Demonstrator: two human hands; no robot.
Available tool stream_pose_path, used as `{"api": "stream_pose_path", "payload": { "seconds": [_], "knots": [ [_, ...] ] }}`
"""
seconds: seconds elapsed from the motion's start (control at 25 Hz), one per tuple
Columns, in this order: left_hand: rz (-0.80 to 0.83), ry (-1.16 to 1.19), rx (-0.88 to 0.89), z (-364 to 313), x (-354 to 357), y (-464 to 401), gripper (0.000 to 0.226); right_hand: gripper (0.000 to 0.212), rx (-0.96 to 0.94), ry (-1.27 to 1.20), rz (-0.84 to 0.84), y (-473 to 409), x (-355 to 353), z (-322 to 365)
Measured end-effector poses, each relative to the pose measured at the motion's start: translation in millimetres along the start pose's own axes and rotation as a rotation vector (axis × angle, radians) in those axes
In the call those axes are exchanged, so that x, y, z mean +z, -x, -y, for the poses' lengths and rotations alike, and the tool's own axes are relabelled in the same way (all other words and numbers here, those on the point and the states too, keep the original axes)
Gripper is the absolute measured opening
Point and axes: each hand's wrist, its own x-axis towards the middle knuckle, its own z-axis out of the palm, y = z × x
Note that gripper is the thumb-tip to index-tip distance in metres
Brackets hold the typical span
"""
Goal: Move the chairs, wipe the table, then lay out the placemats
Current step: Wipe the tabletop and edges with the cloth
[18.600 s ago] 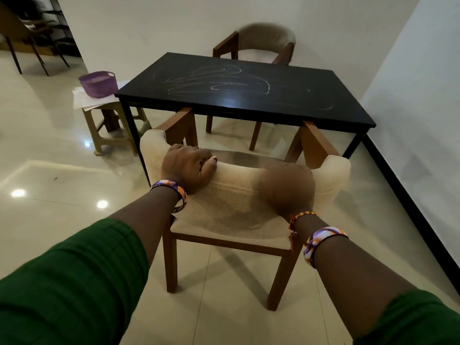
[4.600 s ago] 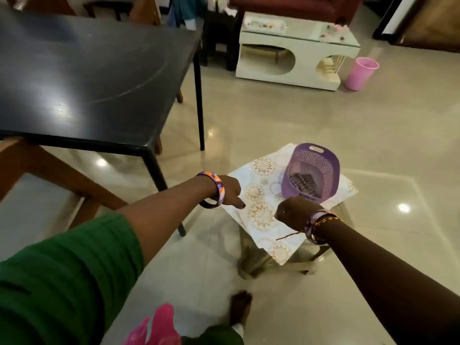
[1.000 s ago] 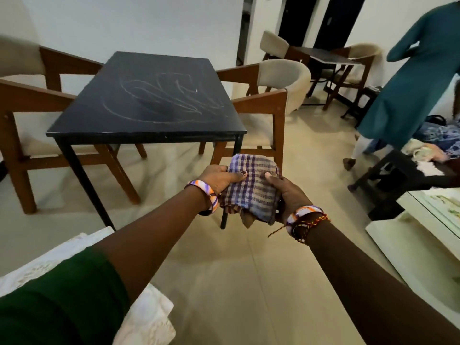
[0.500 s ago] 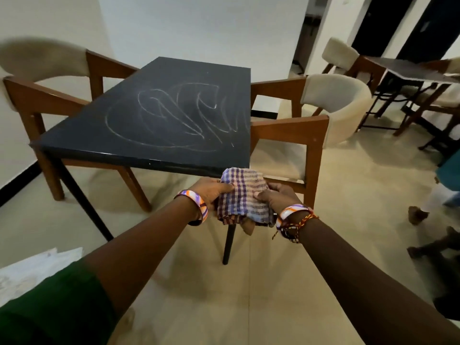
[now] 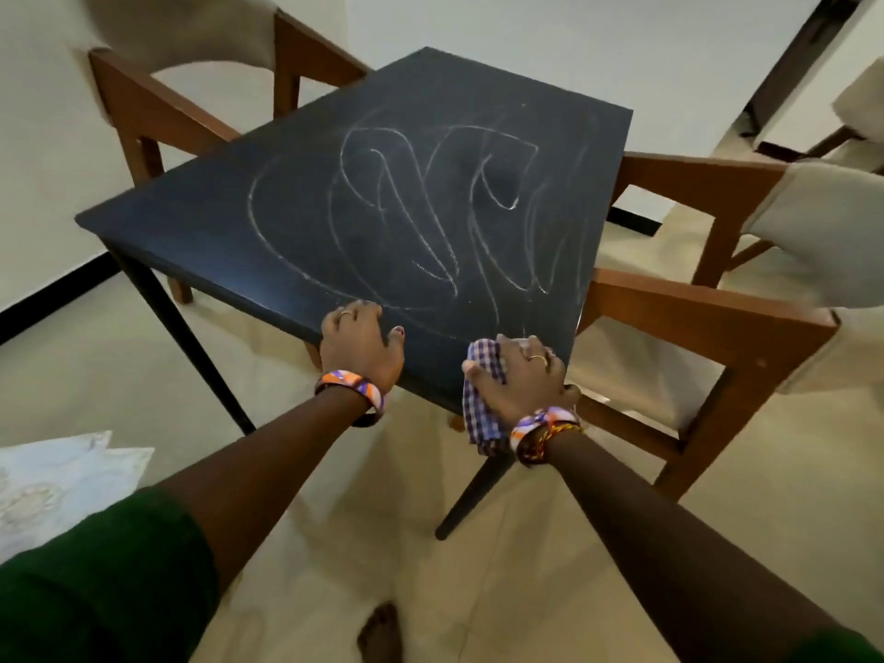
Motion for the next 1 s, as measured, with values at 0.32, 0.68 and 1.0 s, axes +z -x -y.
{"api": "stream_pose_path", "payload": {
  "seconds": [0.32,0.68,1.0],
  "knots": [
    [-0.030,-0.085,0.115,-31.8,47.3,-51.7,0.040,0.061,0.035,0.226,-0.052,-116.3,-19.5,-24.3],
    [-0.355,0.155,-0.201,-38.1,47.1,-39.7,0.040,0.069,-0.418,0.240,-0.040,-109.8,-14.1,-35.6],
    [-0.564,0.259,-0.741,-93.1,79.9,-10.5,0.050,0.075,-0.645,0.247,-0.048,-158.9,-27.3,-45.2]
  ]
}}
